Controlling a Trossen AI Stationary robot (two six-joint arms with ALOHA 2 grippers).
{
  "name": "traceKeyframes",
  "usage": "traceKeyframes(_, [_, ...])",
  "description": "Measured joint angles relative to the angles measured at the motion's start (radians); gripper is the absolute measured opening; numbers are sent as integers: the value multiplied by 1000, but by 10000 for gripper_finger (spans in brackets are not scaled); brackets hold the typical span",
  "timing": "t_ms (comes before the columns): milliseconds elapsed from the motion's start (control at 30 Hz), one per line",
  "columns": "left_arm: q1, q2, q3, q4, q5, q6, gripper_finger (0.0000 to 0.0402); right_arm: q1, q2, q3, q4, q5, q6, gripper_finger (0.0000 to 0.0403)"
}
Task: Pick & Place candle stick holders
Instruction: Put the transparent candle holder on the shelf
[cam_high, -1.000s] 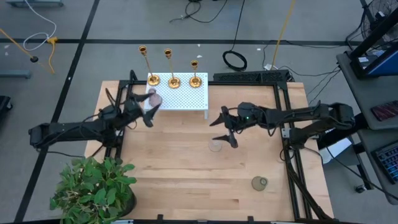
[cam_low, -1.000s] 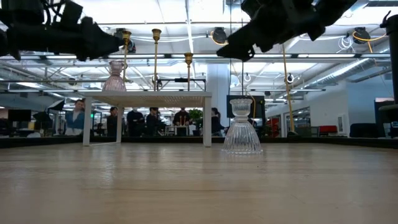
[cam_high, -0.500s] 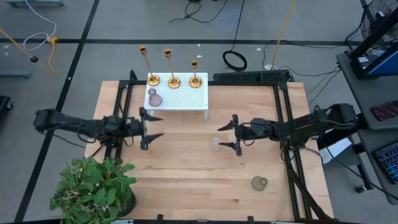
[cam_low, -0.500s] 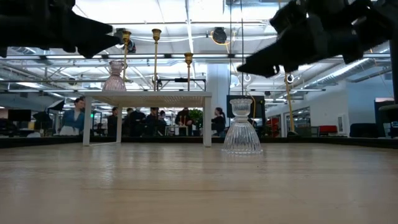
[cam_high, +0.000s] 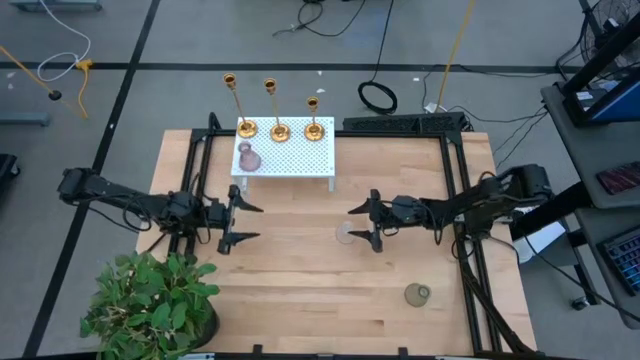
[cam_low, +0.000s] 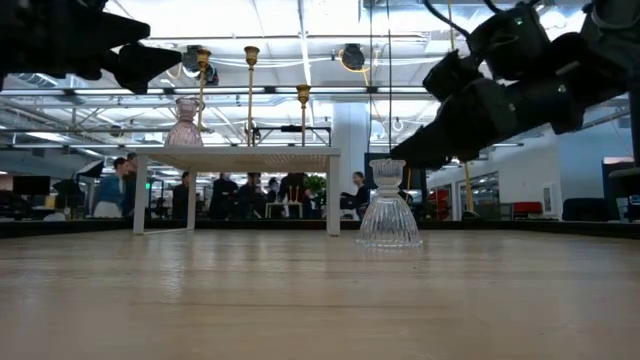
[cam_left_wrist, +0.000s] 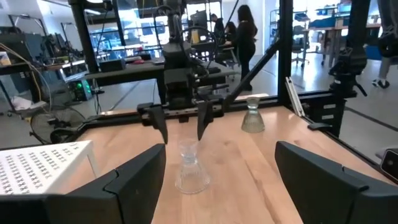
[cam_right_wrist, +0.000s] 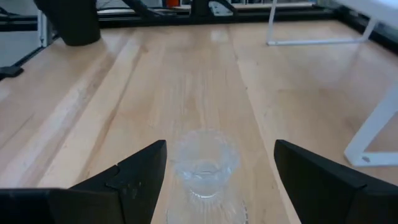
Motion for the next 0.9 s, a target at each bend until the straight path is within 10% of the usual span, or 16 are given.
traceKeyframes(900, [-11, 0, 0, -21, -44, -1, 310, -12, 336, 96, 181, -9, 10, 259])
